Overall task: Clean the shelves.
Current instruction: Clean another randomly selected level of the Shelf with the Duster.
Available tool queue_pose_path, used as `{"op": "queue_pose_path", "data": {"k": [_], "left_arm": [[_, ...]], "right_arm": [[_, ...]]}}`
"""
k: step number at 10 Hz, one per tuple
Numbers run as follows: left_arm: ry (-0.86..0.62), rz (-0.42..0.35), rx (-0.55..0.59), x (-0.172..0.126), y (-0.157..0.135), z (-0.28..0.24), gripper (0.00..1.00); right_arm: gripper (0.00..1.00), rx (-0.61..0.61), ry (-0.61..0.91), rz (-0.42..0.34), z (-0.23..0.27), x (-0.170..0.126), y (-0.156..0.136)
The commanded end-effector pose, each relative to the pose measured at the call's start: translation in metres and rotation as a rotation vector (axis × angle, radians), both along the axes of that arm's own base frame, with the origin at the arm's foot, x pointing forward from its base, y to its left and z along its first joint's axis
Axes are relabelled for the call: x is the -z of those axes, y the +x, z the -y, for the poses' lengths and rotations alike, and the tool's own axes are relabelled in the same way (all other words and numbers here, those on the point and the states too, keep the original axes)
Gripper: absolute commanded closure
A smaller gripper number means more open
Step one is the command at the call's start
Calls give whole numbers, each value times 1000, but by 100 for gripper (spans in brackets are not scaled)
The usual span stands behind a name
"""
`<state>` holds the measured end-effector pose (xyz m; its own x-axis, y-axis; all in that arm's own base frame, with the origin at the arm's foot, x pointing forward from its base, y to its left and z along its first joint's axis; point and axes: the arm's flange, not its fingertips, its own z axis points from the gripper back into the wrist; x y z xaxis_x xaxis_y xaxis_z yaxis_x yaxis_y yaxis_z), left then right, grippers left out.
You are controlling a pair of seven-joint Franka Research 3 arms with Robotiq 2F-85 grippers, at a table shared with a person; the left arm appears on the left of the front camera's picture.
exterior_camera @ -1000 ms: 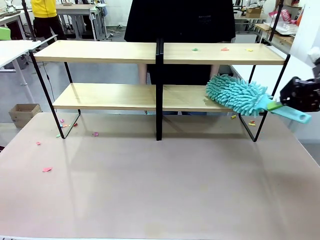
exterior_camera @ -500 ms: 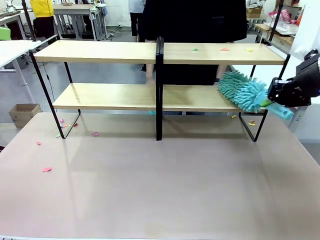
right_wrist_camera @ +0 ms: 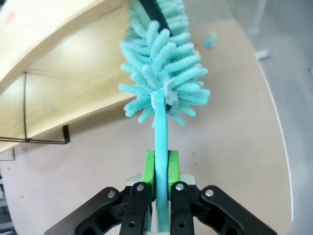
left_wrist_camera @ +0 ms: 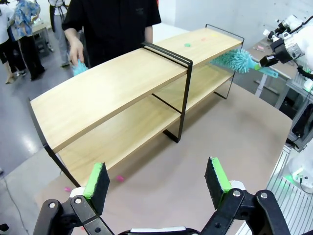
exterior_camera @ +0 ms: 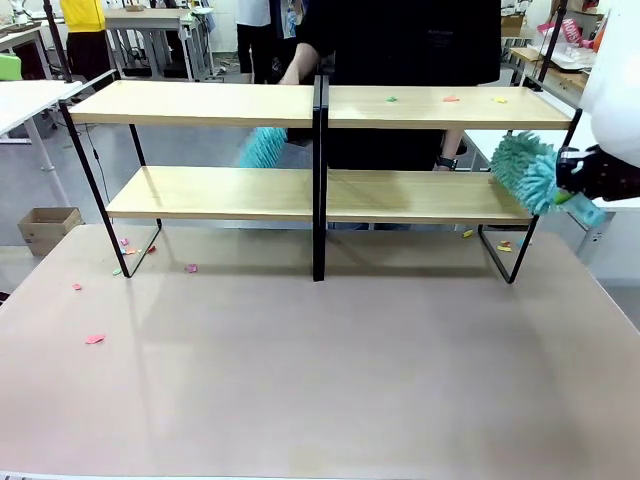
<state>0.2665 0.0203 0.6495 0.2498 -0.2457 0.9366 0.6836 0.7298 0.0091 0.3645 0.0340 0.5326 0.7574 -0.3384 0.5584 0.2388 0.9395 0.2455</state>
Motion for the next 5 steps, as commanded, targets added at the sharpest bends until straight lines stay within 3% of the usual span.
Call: {"op": "queue_pose_path", "data": {"k": [1, 5], "left_arm": [[1, -3, 2, 0, 0, 0, 0], [1, -3, 2, 0, 0, 0, 0]], "right_arm": [[88, -61, 8, 96, -1, 21, -29], [88, -192, 183, -32, 3, 23, -38]]}}
